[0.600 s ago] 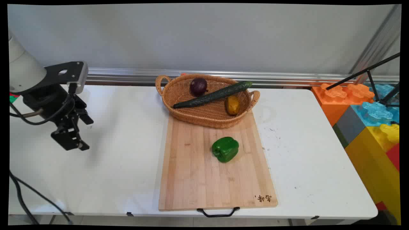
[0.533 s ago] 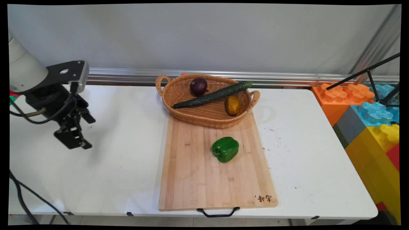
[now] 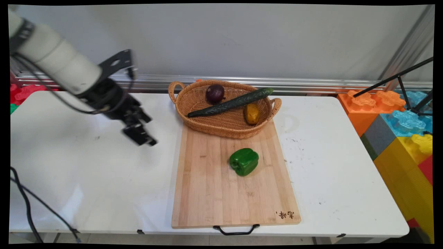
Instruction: Pick up the cucumber from the vegetable basket
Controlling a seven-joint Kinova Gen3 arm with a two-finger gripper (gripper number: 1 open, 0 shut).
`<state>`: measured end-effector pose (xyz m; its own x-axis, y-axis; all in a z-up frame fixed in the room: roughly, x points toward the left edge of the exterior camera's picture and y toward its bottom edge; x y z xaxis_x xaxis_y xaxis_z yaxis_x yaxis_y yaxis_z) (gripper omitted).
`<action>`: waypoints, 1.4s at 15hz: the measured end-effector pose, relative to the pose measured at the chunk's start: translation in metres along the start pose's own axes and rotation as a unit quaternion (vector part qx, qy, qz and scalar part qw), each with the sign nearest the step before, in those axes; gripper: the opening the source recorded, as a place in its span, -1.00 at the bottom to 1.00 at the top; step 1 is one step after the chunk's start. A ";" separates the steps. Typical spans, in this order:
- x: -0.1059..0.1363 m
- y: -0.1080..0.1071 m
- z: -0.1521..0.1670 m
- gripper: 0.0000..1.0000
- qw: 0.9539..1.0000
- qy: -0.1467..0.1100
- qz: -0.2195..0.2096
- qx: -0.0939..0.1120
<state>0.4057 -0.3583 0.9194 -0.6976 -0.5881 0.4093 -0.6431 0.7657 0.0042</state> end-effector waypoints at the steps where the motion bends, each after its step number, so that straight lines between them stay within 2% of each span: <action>1: 0.011 0.001 0.004 1.00 1.000 0.009 -0.006 0.004; 2: 0.019 0.002 0.008 1.00 1.000 0.016 -0.011 0.008; 5: 0.067 0.010 0.023 1.00 0.998 0.031 -0.027 0.040; 10: 0.130 0.014 0.044 1.00 0.995 0.020 -0.035 0.095; 15: 0.173 0.001 0.069 1.00 0.990 0.013 -0.008 0.143; 21: 0.205 -0.020 0.120 1.00 0.984 0.002 0.050 0.173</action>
<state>0.2380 -0.5255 0.8939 -0.7626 -0.5124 0.3948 -0.6401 0.6856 -0.3468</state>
